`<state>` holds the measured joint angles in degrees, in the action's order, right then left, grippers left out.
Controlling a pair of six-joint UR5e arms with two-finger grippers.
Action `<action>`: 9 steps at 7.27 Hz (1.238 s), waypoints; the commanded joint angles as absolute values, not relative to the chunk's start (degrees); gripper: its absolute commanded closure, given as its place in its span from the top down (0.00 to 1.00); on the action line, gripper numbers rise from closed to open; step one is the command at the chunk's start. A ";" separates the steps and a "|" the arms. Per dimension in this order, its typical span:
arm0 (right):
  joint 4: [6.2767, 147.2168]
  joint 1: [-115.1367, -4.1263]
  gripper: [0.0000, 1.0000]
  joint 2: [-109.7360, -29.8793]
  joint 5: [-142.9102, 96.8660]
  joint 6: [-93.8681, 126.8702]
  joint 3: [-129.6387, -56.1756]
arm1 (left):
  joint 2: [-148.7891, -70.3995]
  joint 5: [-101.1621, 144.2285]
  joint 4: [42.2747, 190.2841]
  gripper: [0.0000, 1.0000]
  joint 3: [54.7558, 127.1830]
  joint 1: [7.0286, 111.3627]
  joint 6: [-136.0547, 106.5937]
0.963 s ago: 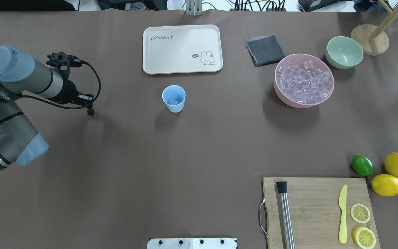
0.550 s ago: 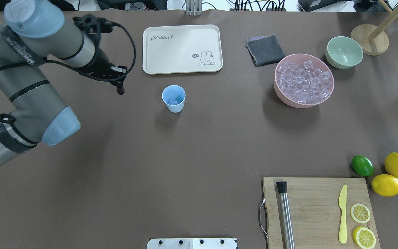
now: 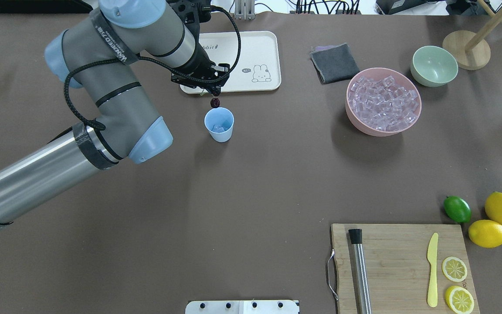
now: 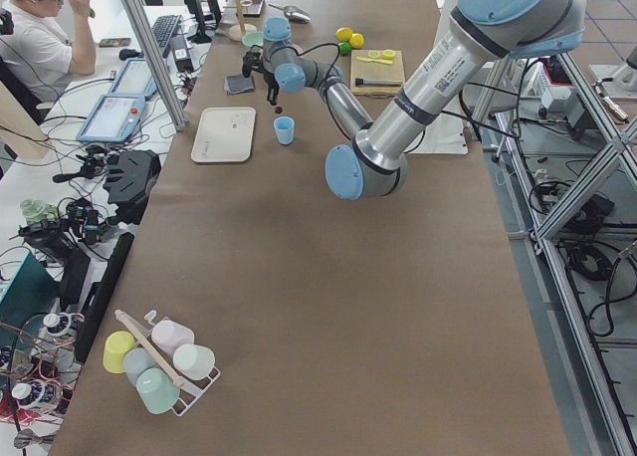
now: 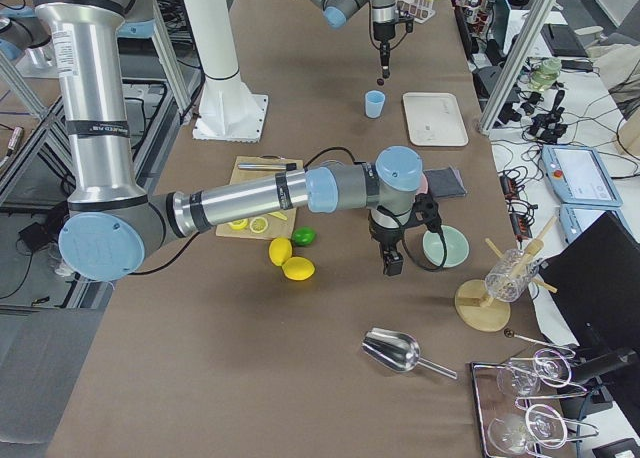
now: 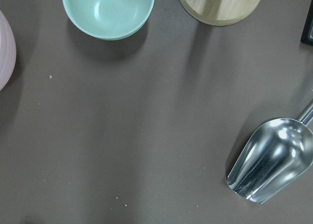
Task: Put ice and cherries in cup
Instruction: 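Carry the cherries with the left gripper over the blue cup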
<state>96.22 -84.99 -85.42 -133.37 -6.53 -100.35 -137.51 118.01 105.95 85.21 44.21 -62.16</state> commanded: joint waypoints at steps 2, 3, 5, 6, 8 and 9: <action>96.50 -84.90 1.00 -84.82 -132.90 -6.24 -100.81 | -137.20 118.04 108.46 0.00 83.23 43.68 -62.32; 96.50 -84.99 1.00 -84.90 -132.98 -6.24 -100.90 | -136.59 117.95 108.20 0.00 83.32 42.38 -62.58; 96.33 -84.99 1.00 -85.34 -132.72 -6.50 -100.90 | -136.15 117.95 108.28 0.00 84.19 41.05 -62.75; 96.33 -84.99 1.00 -85.25 -132.54 -6.59 -100.90 | -136.06 117.78 108.28 0.34 84.29 40.96 -62.75; 96.15 -85.08 1.00 -85.52 -132.71 -6.86 -100.89 | -135.36 114.97 108.28 0.76 84.29 40.34 -62.40; 96.15 -85.08 1.00 -85.60 -132.89 -6.86 -100.90 | -135.00 114.96 108.19 0.97 85.24 40.52 -62.40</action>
